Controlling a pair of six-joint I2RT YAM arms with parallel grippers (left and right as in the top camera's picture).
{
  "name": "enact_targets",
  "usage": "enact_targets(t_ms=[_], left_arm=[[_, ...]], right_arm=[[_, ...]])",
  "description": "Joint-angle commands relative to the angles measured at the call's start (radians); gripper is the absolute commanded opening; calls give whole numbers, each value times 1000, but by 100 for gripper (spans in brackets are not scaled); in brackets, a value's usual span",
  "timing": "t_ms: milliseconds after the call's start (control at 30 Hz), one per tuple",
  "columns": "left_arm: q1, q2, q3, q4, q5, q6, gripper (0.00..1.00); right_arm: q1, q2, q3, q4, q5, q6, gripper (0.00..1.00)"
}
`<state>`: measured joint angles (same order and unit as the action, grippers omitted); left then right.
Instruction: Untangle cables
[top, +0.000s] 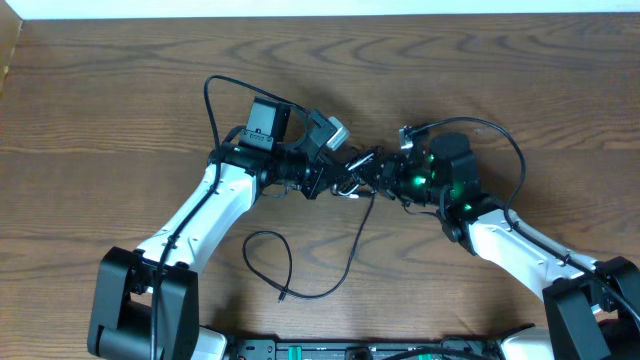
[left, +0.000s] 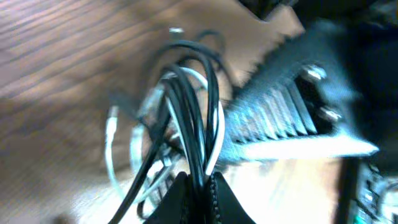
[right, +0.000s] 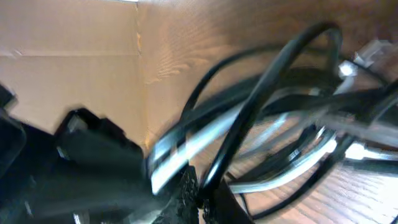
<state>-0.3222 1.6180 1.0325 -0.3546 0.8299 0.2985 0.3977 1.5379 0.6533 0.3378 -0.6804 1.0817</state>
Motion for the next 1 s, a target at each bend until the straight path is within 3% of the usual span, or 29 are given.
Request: enact_targets(t_ms=[0, 200, 367, 800, 967], left_arm=[[3, -4, 5, 27, -227, -137, 8], [3, -4, 5, 30, -469, -282, 8], [3, -4, 5, 23, -601, -361, 8], [2, -4, 5, 19, -603, -361, 8], [2, -4, 5, 14, -602, -360, 8]], right_arm=[[3, 0, 0, -28, -107, -124, 1], [-11, -3, 0, 0, -210, -150, 1], [-48, -50, 0, 138, -329, -93, 1], [-264, -354, 0, 196, -412, -110, 1], [-375, -382, 0, 116, -412, -110, 1]])
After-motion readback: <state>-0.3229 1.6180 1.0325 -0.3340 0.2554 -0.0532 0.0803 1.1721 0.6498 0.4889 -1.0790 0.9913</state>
